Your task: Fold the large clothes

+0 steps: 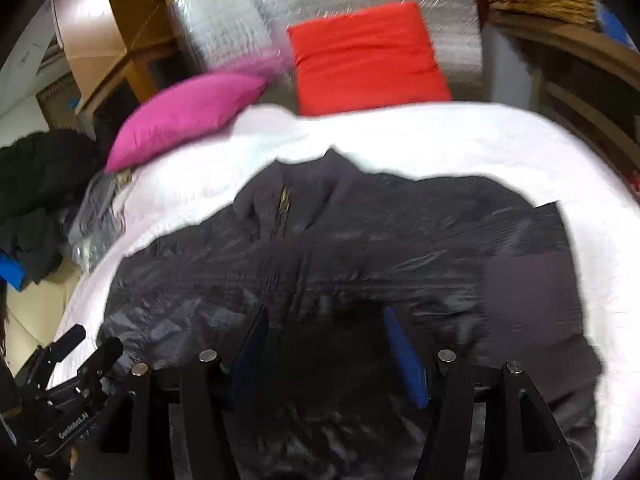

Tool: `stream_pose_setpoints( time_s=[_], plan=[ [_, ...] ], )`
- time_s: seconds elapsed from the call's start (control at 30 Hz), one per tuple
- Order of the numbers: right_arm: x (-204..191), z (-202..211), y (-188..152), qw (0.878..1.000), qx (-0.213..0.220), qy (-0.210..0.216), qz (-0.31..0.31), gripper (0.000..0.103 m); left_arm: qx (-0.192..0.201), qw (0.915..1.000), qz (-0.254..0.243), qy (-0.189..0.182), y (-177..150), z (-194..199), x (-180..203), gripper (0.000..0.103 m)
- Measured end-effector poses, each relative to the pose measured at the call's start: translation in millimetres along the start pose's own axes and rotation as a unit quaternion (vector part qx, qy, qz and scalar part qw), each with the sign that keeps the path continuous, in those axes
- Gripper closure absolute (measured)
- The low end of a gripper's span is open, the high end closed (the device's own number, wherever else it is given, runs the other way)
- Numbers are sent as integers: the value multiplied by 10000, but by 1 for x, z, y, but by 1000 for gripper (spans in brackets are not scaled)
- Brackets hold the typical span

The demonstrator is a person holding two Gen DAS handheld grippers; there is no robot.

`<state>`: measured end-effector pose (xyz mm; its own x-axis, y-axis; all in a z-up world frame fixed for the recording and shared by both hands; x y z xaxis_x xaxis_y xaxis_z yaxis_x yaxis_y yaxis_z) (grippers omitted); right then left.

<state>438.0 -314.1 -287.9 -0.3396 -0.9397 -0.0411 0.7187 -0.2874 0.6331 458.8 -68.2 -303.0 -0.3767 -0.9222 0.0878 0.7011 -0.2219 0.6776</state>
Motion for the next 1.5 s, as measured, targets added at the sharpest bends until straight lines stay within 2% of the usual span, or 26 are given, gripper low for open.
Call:
stream_pose_setpoints(
  time_s=[0.07,0.1,0.2,0.3,0.43,0.5,0.57,0.63,0.77,0.83,0.93,1.0,1.1,1.17,1.3,1.4,1.47,1.5],
  plan=[
    [-4,-25,-10,9992,-360,-127,150,39,-384,9993,45,-11,-8,-19,-4,22],
    [-4,-31,-12,9989,-376,-185,202,39,-427,9991,6,2,-10,-22,-3,22],
    [-2,-22,-9,9990,-349,-172,228,39,-394,9990,-194,118,-7,-17,2,21],
    [10,-1,-4,9998,-173,-53,-59,39,-257,9996,-81,-49,-3,-6,5,22],
    [44,27,-4,9991,86,-293,-286,39,-63,9999,-103,20,2,9,-2,22],
    [65,30,-10,9979,68,-501,-412,39,-107,9999,-130,20,-3,11,-2,22],
    [81,22,-18,9965,-126,-610,-556,39,-377,9992,-87,-93,-13,2,-2,22],
    [87,6,-28,9965,-369,-474,-588,39,-583,9981,-140,-106,-23,-9,-1,20],
    [81,17,-27,9977,-227,-491,-402,39,-450,9978,-456,146,-21,-1,3,19],
    [80,32,-21,9982,-6,-276,-537,39,-269,9991,-337,55,-17,9,0,19],
    [96,43,-8,9958,302,-376,-772,39,-22,10000,-64,-46,-10,19,-12,19],
    [112,40,-9,9937,177,-289,-1073,39,78,9999,108,8,-4,20,-23,19],
    [130,12,-17,9880,-273,-68,-1519,41,-276,9990,361,-3,-11,1,-35,19],
    [132,3,-19,9886,-352,-89,-1460,44,-527,9978,403,-50,-20,-12,-34,19],
    [131,16,-17,9874,-337,-68,-1544,44,-325,9994,65,135,-12,-2,-27,19],
    [134,34,-8,9857,-7,16,-1684,44,-72,9998,106,145,-6,9,-29,19],
    [138,32,-10,9850,-12,-69,-1722,44,-141,9995,200,215,-9,6,-37,19],
    [140,22,-14,9847,-183,-96,-1729,44,-232,9992,228,235,-12,3,-40,19]
  ],
)
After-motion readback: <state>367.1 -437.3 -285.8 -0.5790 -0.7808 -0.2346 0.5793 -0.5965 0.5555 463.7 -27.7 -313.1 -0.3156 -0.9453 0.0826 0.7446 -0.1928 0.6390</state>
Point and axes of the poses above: each gripper's, at about its wrist camera, not at the fingertips, and z roughly against the way its jaws point, x to its right, y to its top, the point moved 9 cm from there along -z, roughly the way its jaws point, and after that the axes turned 14 degrees about -y, right-handed, at the moved point
